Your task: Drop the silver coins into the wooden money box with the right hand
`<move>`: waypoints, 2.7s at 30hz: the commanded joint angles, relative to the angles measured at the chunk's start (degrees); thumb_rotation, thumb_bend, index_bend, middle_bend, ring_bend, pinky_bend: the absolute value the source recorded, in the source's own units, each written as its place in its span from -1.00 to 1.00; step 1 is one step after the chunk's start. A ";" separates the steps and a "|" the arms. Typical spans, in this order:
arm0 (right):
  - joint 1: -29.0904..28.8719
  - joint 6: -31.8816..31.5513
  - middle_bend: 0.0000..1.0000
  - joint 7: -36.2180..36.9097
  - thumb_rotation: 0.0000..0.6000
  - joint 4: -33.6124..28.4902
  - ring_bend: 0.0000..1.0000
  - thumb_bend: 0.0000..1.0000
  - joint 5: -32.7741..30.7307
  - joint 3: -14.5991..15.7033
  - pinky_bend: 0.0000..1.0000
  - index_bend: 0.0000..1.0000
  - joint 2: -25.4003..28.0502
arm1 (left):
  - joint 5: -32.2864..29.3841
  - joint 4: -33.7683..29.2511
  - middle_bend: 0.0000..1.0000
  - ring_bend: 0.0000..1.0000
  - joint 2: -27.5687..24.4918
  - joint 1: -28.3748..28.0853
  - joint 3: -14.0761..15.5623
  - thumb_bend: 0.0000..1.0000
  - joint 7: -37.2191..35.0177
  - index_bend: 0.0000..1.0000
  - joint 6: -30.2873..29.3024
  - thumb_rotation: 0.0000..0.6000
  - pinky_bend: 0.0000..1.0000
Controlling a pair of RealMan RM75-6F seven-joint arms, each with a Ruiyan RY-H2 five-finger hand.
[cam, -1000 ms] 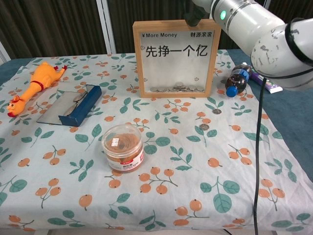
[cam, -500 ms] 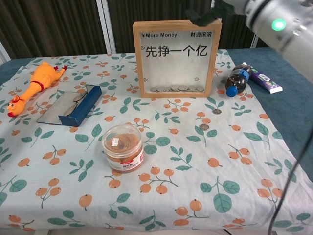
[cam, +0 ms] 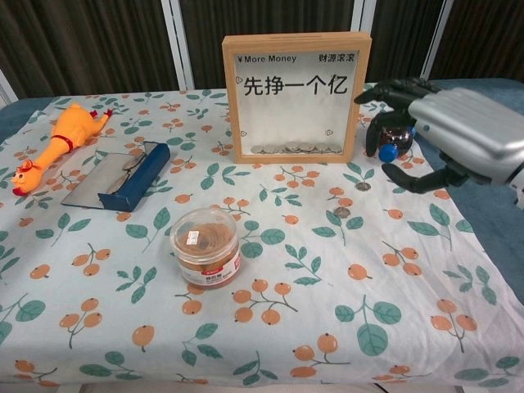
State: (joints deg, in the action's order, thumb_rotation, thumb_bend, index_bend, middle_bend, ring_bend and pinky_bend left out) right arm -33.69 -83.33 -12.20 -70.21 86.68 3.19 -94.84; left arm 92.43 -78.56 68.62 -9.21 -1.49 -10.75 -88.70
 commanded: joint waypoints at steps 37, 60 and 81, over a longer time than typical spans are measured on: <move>-2.51 18.40 -0.56 4.74 1.00 22.84 -0.98 0.04 -1.71 -6.68 -0.78 0.11 -14.22 | -0.06 0.91 -1.00 -1.00 -0.09 0.26 -0.32 -0.09 -2.08 -1.00 -0.89 1.00 -1.00; -3.48 21.91 -0.56 2.46 1.00 23.72 -0.98 0.06 -2.73 -8.16 -0.79 0.16 -15.54 | -0.09 0.68 -1.00 -1.00 -0.50 0.55 -0.29 -0.09 -2.50 -1.00 -1.20 1.00 -1.00; -3.52 22.69 -0.56 2.01 1.00 23.23 -0.98 0.06 -3.18 -8.78 -0.78 0.17 -15.21 | -0.03 0.55 -1.00 -1.00 -0.56 0.57 -0.28 -0.09 -2.35 -1.00 -1.19 1.00 -1.00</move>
State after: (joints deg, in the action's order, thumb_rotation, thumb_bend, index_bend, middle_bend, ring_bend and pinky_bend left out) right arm -37.20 -60.64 -10.18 -46.97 83.50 -5.58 -110.05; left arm 92.40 -78.01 68.06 -8.64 -1.78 -13.10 -89.89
